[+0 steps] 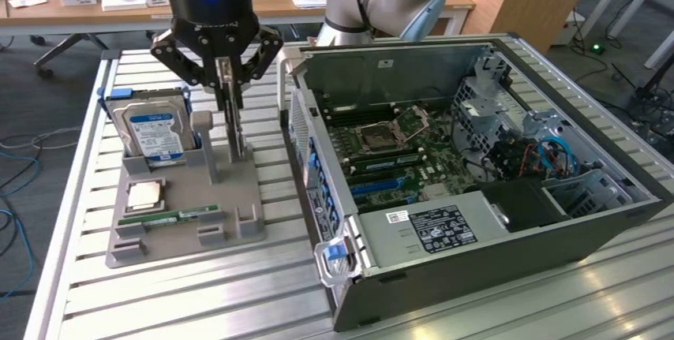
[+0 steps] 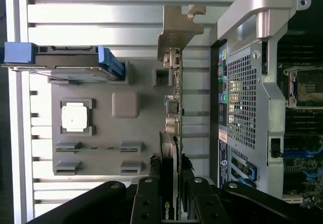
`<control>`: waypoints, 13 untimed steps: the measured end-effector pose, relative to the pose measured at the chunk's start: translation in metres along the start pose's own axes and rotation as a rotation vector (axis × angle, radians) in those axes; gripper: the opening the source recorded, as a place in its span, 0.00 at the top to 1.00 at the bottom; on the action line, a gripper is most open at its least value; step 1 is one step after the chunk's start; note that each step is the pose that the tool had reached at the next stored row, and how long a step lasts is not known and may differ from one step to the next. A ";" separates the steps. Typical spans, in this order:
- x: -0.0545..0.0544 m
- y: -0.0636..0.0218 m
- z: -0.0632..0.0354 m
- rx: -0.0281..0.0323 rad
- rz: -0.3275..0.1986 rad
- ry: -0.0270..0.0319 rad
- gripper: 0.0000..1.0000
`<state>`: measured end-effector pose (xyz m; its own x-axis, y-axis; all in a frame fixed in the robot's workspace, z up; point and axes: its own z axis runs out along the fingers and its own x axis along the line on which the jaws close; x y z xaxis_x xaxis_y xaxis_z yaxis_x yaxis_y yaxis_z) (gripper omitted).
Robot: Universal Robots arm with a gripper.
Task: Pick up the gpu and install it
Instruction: 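Pick up the gpu and move the gpu toward the slot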
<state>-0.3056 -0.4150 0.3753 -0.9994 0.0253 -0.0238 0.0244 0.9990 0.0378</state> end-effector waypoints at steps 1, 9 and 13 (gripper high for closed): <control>0.000 0.0001 -0.0014 0.0001 0.000 0.0001 0.74; 0.000 0.0002 -0.0050 0.0000 0.000 0.0000 0.74; 0.000 0.0002 -0.0051 0.0000 0.000 0.0000 0.74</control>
<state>-0.3056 -0.4150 0.3804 -0.9994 0.0253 -0.0237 0.0244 0.9990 0.0378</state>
